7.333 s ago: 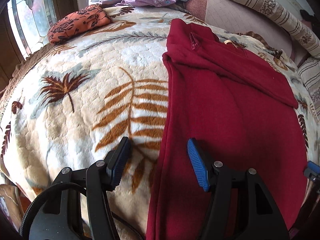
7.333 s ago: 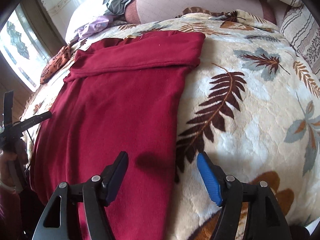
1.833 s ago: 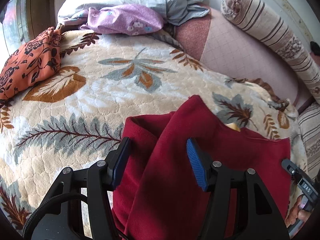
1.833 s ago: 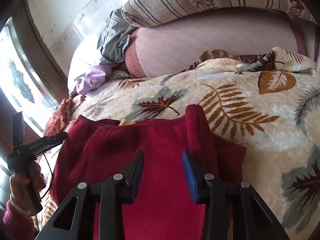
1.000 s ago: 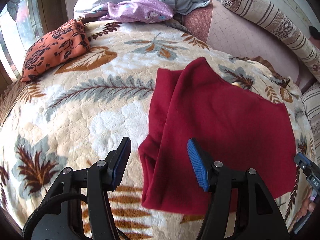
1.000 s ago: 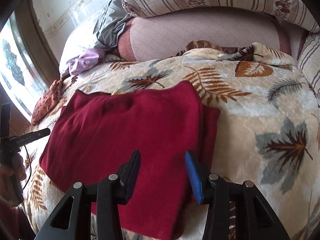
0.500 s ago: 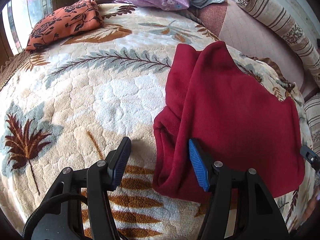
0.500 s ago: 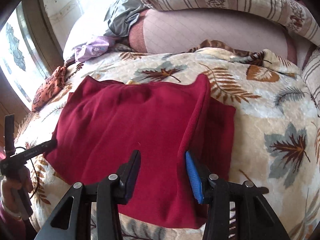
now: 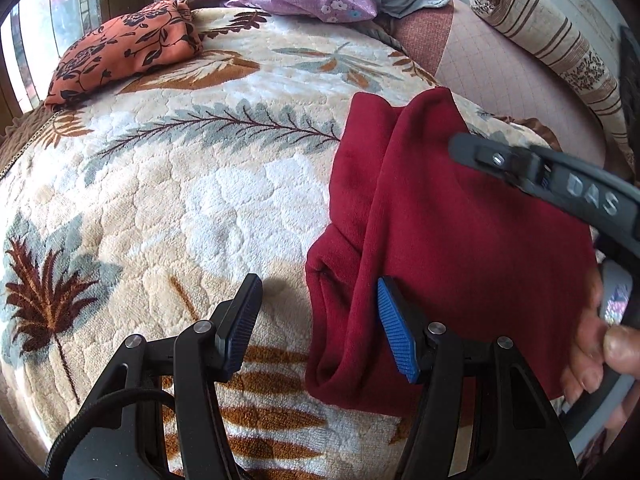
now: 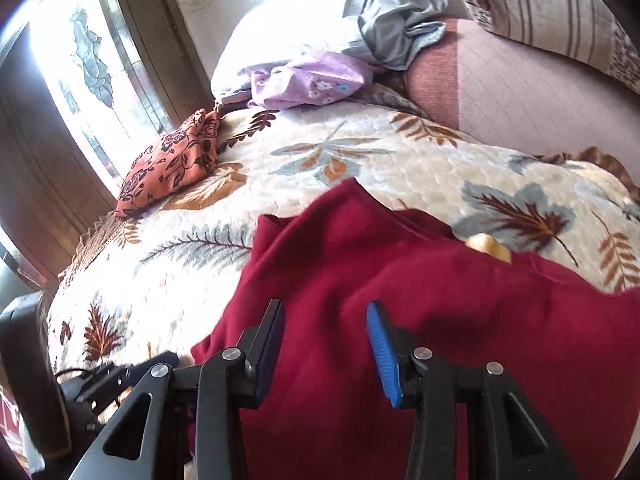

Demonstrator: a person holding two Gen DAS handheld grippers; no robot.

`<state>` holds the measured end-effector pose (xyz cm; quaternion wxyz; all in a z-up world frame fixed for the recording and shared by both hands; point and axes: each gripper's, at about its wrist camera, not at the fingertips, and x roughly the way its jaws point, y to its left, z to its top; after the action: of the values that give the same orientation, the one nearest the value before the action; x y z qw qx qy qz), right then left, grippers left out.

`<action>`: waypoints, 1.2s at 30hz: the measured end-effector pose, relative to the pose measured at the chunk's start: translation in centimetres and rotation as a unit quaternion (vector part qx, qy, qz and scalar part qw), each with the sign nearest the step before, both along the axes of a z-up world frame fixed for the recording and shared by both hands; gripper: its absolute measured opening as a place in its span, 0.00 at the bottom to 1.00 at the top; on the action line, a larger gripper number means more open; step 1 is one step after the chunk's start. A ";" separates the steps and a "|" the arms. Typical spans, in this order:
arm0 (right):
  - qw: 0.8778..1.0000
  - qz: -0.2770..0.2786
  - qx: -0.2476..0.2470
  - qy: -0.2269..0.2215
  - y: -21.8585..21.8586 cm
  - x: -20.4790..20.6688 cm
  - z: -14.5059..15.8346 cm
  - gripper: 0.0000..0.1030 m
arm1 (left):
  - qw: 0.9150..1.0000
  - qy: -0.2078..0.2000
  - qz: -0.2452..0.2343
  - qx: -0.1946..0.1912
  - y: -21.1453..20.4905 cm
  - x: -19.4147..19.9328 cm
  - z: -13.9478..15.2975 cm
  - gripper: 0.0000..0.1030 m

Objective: Fold small clothes

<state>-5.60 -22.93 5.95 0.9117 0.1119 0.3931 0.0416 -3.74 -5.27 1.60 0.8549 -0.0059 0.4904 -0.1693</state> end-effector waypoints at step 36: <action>0.997 -0.006 0.009 0.077 1.1 8.5 -3.1 0.49 | 1.000 0.005 0.005 -0.020 0.0 1.0 0.1 0.60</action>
<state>2.87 -21.80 2.85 0.8781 0.1251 0.4608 0.0312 -2.78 -5.26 1.72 0.8528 -0.0261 0.4914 -0.1745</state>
